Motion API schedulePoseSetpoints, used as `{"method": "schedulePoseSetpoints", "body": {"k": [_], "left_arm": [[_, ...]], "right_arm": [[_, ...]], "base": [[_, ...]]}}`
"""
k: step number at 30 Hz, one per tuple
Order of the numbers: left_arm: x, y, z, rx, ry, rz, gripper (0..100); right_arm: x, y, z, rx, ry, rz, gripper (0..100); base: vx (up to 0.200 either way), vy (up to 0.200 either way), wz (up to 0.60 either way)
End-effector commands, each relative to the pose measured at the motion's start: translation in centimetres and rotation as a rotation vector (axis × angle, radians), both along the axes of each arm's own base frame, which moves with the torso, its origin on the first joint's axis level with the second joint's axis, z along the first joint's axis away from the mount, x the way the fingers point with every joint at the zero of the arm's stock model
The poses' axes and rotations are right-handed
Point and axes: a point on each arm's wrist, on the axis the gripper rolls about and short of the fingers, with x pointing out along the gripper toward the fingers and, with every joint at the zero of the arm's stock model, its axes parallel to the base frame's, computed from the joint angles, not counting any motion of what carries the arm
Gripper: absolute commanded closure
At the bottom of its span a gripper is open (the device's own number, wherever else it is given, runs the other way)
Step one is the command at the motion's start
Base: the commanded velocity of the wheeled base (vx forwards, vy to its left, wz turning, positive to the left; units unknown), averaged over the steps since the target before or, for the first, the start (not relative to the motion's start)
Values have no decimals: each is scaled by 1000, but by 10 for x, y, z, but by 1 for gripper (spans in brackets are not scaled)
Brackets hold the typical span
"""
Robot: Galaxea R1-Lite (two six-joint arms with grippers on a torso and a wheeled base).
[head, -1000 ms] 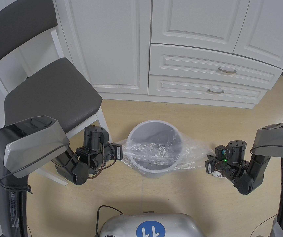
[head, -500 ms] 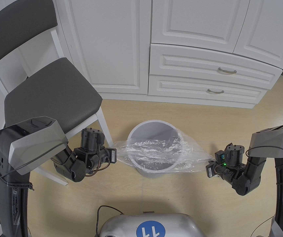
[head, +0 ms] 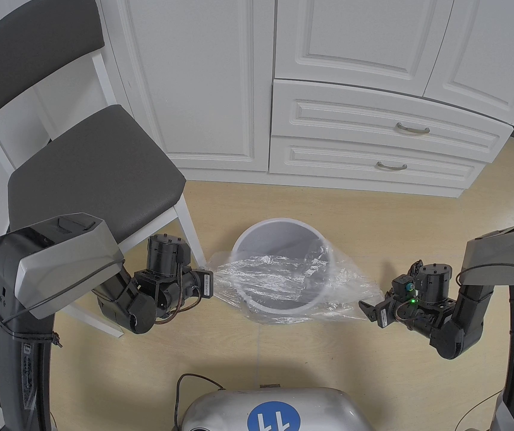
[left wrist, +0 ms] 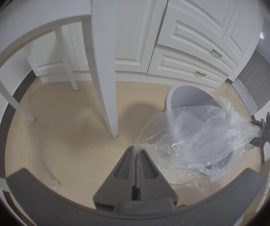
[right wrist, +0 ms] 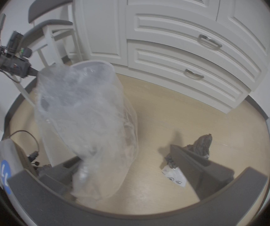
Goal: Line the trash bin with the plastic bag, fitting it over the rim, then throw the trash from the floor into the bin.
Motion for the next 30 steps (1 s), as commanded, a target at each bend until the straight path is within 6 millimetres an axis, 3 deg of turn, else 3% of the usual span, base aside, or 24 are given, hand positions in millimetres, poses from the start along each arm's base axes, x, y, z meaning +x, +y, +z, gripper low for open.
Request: {"method": "schedulePoseSetpoints", "body": {"k": [1, 6, 9, 23, 27, 30], "left_arm": [[-3, 0, 1, -7, -4, -12, 100], [-3, 0, -1, -6, -1, -13, 100], [-3, 0, -1, -6, 0, -13, 100], [-1, 2, -4, -7, 6, -13, 100], [-2, 2, -4, -10, 10, -20, 100], [-2, 2, -2, -13, 5, -19, 100]], "right_arm": [[-24, -6, 37, 72, -58, 119, 0], [-42, -17, 59, 144, -144, 254, 0], [-49, -24, 60, 175, -129, 316, 0], [-47, -38, 70, 214, -162, 348, 0], [-41, -30, 73, 214, -185, 367, 0], [-38, -1, 78, 204, -219, 386, 0]], "base": [[0, 0, 0], [0, 0, 0], [0, 0, 0], [0, 0, 0], [0, 0, 0], [0, 0, 0]]}}
